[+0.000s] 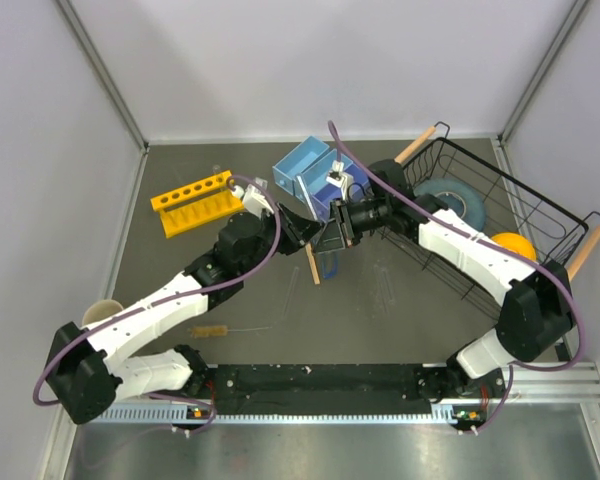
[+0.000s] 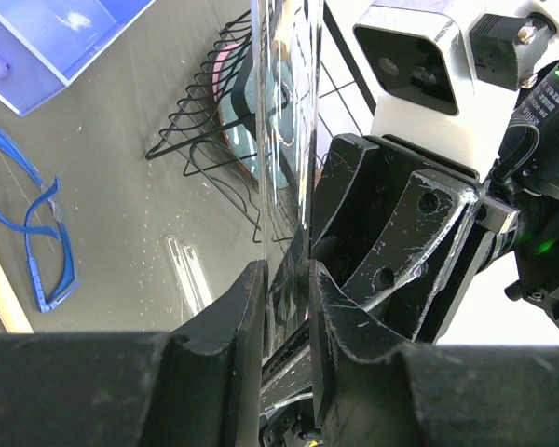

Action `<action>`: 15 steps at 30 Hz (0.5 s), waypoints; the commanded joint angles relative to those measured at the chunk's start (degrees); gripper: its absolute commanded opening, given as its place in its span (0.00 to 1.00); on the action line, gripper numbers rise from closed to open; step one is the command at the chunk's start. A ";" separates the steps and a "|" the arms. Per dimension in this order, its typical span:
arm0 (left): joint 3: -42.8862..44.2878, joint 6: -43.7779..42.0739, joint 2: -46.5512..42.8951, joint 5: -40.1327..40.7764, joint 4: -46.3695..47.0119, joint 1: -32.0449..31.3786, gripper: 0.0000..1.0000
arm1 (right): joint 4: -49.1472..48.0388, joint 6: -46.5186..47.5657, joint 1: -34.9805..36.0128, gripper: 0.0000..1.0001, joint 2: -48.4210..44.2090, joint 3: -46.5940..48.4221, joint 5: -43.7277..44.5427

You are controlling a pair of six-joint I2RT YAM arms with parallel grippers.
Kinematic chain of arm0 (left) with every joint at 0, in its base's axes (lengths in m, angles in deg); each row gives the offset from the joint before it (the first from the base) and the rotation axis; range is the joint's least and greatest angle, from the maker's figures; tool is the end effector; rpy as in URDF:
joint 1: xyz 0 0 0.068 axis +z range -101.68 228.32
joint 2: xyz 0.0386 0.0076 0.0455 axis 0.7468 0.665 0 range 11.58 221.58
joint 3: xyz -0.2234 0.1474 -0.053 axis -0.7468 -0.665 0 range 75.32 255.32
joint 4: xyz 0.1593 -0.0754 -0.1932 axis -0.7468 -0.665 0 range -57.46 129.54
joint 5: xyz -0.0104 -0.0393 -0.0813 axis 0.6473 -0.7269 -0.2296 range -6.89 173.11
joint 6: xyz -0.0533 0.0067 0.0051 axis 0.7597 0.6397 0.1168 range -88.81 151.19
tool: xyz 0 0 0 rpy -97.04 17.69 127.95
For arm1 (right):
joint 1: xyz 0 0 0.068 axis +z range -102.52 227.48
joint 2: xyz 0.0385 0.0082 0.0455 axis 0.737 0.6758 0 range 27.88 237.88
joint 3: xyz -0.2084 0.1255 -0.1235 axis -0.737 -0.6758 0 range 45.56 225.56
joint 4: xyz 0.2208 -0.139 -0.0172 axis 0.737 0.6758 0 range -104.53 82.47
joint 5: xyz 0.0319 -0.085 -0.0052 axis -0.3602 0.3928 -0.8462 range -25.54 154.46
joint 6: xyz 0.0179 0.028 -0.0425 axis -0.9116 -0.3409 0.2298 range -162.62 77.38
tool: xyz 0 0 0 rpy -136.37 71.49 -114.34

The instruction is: Organize the chemistry lab equipment

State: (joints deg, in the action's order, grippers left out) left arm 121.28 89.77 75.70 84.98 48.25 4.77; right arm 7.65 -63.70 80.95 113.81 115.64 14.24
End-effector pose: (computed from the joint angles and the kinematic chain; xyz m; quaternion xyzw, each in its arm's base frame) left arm 0.1925 -0.1813 0.3137 -0.1103 0.7548 -0.4950 0.4159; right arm 0.2599 0.2046 0.3080 -0.2727 0.7891 0.5209 0.1779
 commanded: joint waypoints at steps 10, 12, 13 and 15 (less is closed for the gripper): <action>-0.52 -3.83 -5.92 1.91 -2.81 1.27 0.88 | -1.87 6.13 -0.25 0.10 -4.80 -2.93 0.21; 0.71 -4.71 -6.63 -0.89 -6.76 3.54 0.89 | -1.61 7.19 -0.16 0.10 -5.51 -3.63 0.21; 1.06 -4.88 -7.16 -1.60 -7.82 4.69 0.89 | -1.43 8.41 -0.25 0.10 -6.03 -3.81 0.21; 1.77 -4.80 -7.95 -9.58 -10.10 9.07 0.89 | -0.99 9.91 0.01 0.10 -6.65 -4.25 0.03</action>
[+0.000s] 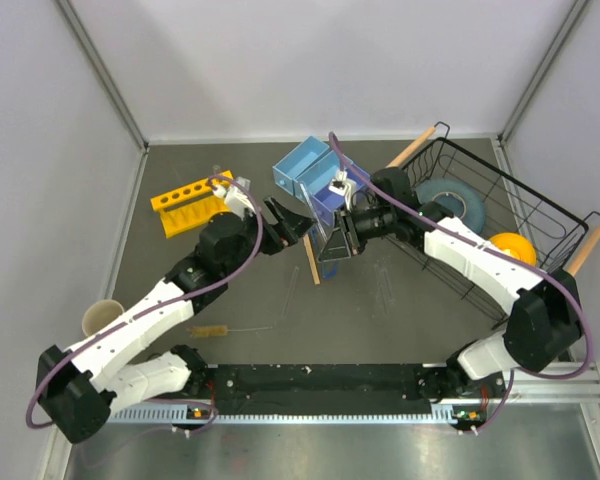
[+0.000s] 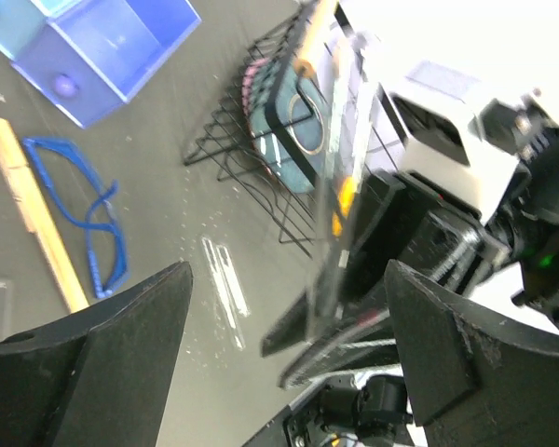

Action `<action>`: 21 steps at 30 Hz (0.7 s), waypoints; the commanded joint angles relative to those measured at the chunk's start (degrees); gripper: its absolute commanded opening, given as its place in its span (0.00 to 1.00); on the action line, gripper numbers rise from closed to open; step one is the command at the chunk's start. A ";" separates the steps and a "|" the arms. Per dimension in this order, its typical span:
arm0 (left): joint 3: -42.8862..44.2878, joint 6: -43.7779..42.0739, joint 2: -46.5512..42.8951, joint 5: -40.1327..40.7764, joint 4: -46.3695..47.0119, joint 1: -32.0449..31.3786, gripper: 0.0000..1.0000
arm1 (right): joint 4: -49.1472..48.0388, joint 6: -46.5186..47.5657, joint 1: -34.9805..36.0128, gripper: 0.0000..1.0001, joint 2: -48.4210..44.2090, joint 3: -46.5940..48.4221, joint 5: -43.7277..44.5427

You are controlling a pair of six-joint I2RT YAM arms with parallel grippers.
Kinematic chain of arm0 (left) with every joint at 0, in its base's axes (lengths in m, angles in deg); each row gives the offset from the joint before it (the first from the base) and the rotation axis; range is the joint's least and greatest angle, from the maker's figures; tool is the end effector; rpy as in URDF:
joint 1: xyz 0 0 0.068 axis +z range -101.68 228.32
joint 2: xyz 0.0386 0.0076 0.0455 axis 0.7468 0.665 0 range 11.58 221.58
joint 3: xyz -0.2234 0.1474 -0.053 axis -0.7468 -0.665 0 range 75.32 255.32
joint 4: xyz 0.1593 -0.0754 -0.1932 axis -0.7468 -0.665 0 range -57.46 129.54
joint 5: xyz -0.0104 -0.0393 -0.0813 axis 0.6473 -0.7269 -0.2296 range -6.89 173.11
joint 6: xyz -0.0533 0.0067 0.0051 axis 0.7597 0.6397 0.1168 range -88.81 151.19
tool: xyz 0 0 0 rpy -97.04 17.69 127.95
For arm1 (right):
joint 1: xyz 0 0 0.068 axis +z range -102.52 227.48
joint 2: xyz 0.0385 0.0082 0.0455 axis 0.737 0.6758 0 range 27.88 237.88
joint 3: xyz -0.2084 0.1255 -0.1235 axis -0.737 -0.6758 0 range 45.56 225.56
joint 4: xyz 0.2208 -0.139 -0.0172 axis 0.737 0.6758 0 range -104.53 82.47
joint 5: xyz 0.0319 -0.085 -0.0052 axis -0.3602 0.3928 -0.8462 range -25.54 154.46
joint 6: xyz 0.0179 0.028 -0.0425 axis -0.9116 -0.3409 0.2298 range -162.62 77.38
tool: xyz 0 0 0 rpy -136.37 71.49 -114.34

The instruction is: Organize the chemistry lab equipment

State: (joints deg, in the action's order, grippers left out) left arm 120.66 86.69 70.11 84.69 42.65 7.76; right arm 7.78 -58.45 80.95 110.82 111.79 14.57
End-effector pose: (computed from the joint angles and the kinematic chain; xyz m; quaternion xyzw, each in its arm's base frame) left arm 0.1848 -0.1568 0.3220 -0.1085 0.7587 -0.4705 0.4374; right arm 0.2476 0.1963 0.3015 -0.3048 0.7809 0.5088 0.1959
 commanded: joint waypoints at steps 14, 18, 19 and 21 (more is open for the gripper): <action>16.78 -10.15 2.03 -41.04 -16.38 19.64 0.90 | 7.13 20.84 4.49 0.10 -6.21 -0.76 3.04; 20.74 -13.83 5.10 -42.36 -21.21 19.73 0.86 | 9.07 23.39 5.72 0.11 -6.38 -0.58 3.57; 21.53 -14.28 6.33 -42.37 -22.09 19.73 0.85 | 9.33 24.18 5.99 0.10 -6.47 -0.58 3.57; 23.56 -15.69 7.57 -42.28 -24.82 19.73 0.79 | 9.77 24.62 6.25 0.11 -6.47 -0.50 3.57</action>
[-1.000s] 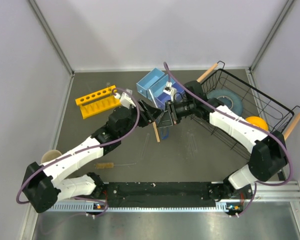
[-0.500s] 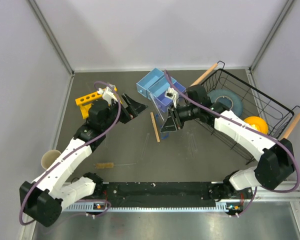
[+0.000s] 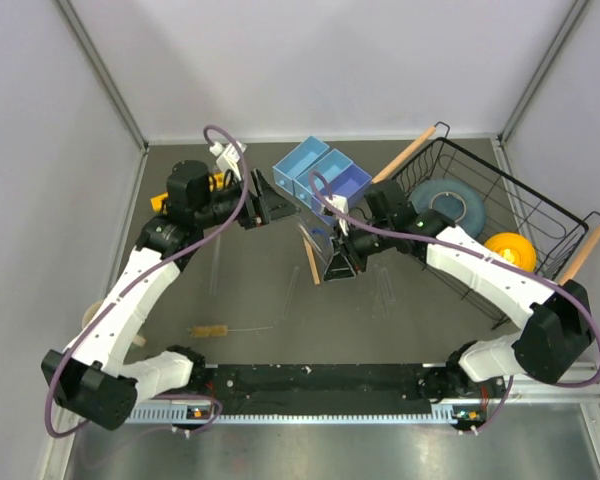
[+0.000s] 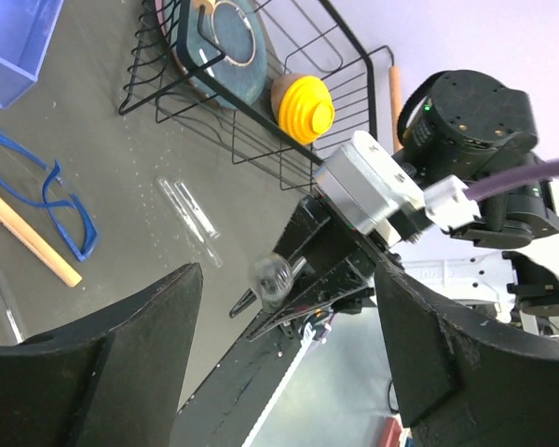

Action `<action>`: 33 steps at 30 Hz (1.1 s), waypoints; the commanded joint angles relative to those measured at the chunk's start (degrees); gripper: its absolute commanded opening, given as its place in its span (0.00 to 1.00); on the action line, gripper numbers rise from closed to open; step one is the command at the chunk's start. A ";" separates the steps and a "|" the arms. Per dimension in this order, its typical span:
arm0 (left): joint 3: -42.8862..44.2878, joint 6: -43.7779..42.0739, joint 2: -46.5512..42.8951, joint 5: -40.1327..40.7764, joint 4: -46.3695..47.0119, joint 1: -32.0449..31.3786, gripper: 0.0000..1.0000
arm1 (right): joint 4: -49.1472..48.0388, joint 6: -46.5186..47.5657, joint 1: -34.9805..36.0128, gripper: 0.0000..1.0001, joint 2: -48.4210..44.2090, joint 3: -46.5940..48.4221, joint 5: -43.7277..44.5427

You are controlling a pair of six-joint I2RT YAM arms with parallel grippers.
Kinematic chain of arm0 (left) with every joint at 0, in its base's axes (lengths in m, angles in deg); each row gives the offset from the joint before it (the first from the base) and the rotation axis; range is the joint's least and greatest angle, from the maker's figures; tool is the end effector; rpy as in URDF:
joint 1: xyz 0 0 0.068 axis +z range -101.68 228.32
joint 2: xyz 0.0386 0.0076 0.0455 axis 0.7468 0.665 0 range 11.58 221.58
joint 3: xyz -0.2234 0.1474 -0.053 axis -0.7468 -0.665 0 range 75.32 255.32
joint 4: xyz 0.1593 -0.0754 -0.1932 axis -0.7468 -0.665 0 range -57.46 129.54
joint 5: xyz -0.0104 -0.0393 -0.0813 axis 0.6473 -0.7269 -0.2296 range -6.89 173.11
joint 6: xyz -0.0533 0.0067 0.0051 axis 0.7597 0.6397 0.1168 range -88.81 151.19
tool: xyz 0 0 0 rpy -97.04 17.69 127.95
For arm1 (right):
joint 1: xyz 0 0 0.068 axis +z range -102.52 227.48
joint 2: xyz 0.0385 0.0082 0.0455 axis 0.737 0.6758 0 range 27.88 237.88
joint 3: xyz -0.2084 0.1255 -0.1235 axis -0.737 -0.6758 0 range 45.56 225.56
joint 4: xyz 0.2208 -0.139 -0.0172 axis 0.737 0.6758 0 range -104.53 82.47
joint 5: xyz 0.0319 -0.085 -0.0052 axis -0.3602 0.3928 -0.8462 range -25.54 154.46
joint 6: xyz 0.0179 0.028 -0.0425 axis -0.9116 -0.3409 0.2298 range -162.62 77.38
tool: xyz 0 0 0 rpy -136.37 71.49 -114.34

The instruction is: Organize the chemistry lab equipment

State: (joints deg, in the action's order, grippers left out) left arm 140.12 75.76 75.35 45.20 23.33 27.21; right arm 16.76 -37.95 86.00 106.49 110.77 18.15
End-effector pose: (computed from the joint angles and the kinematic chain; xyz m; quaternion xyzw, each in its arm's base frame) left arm 0.2214 -0.1089 0.3880 0.0404 0.7756 -0.5284 0.3429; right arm 0.2110 0.2008 0.3045 -0.4531 0.7332 0.4503 0.2332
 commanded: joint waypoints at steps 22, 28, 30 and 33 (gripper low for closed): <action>5.17 -5.03 6.37 -5.95 -7.96 -2.10 0.52 | 2.37 6.14 2.52 0.11 -0.21 2.03 0.69; 4.38 -4.68 6.28 -5.33 -7.96 -2.71 0.40 | 2.55 6.41 2.79 0.12 0.05 2.03 1.04; 3.94 -4.67 6.19 -5.16 -7.96 -2.80 0.36 | 2.64 6.41 2.87 0.11 0.14 2.03 1.13; 3.85 -4.76 5.93 -5.16 -8.49 -2.80 0.25 | 2.73 6.49 2.87 0.12 0.23 2.20 1.13</action>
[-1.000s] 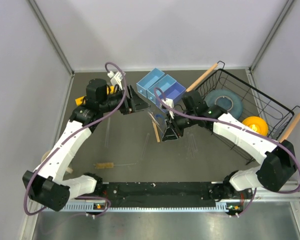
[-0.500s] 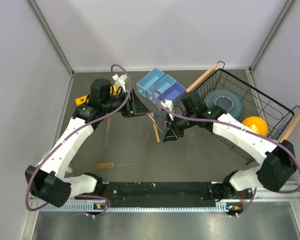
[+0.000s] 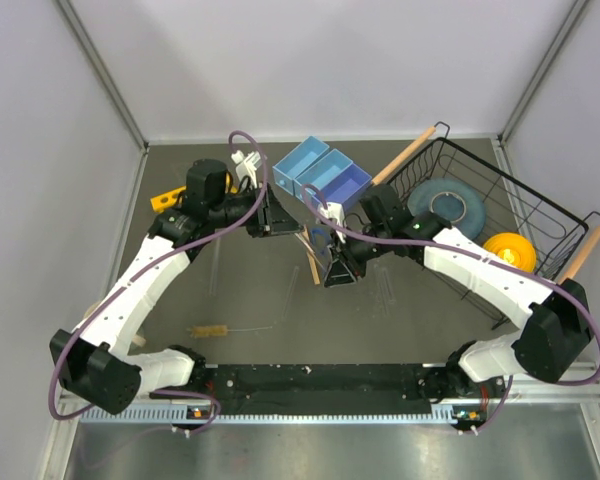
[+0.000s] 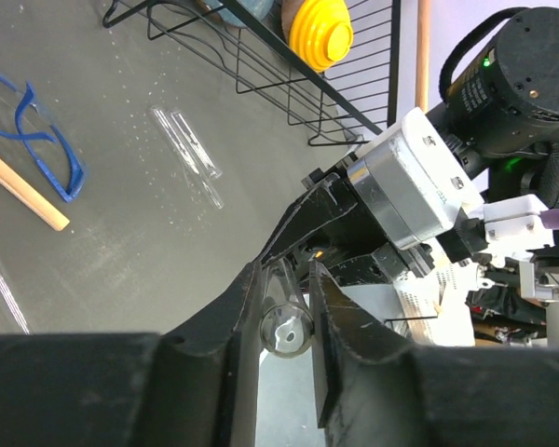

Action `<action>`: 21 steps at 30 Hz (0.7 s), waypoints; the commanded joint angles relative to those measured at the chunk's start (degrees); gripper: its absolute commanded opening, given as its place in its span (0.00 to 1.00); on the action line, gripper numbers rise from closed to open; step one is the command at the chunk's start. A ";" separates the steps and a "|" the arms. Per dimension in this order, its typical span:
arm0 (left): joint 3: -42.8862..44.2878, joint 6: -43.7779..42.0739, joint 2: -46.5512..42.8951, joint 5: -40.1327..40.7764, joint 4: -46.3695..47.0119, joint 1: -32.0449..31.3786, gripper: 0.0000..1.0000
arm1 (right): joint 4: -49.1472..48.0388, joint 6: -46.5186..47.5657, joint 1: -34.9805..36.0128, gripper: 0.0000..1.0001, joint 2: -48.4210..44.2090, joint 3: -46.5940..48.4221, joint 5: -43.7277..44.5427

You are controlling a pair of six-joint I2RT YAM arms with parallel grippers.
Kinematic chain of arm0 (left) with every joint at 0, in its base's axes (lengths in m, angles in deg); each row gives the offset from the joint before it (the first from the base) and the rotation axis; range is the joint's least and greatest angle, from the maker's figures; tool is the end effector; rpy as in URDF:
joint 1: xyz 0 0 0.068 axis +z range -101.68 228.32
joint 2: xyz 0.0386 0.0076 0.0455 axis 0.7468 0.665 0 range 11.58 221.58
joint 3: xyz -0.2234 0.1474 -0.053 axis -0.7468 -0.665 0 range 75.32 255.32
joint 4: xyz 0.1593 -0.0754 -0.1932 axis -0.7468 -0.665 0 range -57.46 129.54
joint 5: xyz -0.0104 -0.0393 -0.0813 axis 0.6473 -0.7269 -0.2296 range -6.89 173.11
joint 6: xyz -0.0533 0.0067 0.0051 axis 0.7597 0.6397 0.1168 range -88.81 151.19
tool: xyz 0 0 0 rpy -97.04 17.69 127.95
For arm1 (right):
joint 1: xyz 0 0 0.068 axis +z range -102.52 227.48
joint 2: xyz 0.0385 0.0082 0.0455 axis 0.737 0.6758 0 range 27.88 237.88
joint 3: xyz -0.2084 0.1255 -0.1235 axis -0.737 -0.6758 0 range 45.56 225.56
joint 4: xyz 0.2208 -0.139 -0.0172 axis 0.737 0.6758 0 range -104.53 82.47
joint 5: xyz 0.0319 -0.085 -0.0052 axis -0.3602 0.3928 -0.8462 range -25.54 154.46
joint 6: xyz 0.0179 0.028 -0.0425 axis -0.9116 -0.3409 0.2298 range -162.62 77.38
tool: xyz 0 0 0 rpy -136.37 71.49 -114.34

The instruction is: Organize the chemistry lab equipment

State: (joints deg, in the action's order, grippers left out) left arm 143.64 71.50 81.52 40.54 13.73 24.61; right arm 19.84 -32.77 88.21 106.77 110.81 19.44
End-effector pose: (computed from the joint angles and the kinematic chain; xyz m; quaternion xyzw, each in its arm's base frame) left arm 0.2330 -0.1286 0.3684 0.0715 0.8151 -0.5196 0.2459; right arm 0.2016 0.2068 0.2993 -0.4925 0.7212 0.4327 0.2239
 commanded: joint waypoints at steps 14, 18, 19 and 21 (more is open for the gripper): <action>-0.72 -4.02 -3.92 4.68 -1.97 0.32 0.06 | 2.01 3.68 0.58 0.57 -0.58 3.65 0.28; -3.62 -4.10 -5.42 5.30 -0.30 2.16 0.05 | 4.03 5.62 0.49 0.71 -1.28 4.88 1.15; -4.15 -4.37 -5.94 6.00 -0.13 2.69 0.05 | 4.47 6.06 0.49 0.76 -1.46 4.97 1.42; -5.55 -5.68 -6.21 7.05 -0.74 4.97 0.05 | 5.61 7.64 -0.47 0.80 -1.81 5.41 2.12</action>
State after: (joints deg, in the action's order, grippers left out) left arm 140.31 68.38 77.32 45.29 11.37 26.34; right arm 23.45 -28.99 88.25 106.79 112.84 20.71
